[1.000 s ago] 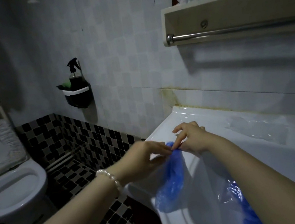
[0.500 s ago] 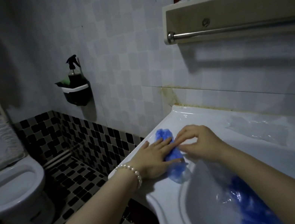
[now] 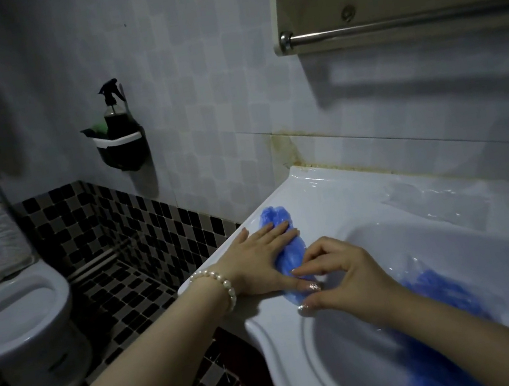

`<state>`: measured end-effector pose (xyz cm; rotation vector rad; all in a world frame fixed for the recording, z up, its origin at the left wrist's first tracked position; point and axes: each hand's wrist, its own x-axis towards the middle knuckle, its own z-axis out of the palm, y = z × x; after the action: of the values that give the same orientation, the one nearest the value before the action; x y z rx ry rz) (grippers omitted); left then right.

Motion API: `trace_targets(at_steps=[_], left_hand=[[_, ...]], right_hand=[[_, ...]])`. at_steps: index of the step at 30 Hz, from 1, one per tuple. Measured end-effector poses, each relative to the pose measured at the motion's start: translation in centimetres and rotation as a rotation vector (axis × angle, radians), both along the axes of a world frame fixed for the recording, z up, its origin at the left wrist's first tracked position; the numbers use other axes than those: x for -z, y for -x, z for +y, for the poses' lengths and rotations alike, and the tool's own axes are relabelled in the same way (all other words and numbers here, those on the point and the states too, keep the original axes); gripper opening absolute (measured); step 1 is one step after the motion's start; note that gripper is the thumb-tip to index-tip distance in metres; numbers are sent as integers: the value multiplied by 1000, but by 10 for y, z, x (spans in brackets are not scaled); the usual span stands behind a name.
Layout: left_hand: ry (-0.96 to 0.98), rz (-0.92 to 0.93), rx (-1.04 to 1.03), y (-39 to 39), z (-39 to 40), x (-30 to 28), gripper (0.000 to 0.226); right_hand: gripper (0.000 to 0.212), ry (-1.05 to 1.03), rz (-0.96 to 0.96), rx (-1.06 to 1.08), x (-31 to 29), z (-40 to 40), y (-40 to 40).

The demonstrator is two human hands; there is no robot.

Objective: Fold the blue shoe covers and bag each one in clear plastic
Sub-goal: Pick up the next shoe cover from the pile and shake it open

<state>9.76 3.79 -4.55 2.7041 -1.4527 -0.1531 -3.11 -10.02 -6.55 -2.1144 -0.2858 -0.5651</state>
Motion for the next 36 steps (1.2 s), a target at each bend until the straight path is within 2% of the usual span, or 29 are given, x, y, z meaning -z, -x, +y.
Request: trace_targets(at_steps=[2,5,7,9,12,15,18,21,25,26,31,34,36], left_hand=[[1,7,-6,1,-1,-1,102],[4,35,-29,0,-3,-1,108],[4,53,-40,-2,-4,0,109],[-9,53,-43,-2,-4,0,112],[17,124,-39,-2,-3,-7,105],[73,371,-61,-3,0,-19,101],[52,430,-48,-3,1,-24,99],[29,407,-21,-3,3,-24,94],[102,614,-21,-3,7,-32,92],[99,617,-22,-2,7,-32,92],[-15,382,-24,-6,8,-22,104],[-35,344,-10,-4,6,-23,104],[-32,345,-8,-3,5,-25,96]], right_hand=[[36,-6,-16,28,0,2,2],[50,74,-89,50,4,3,3],[51,94,-107,94,6,5,3],[44,65,-100,140,8,8,3],[24,-10,-104,151,10,13,4],[45,-243,-7,141,8,15,7],[38,-381,55,115,5,20,7],[34,-386,108,158,0,20,2],[31,-245,275,213,-9,15,-9],[29,-227,309,220,-12,14,-10],[29,-234,376,224,-21,17,-12],[27,-174,293,182,-21,17,-1],[19,-41,237,125,-18,16,7]])
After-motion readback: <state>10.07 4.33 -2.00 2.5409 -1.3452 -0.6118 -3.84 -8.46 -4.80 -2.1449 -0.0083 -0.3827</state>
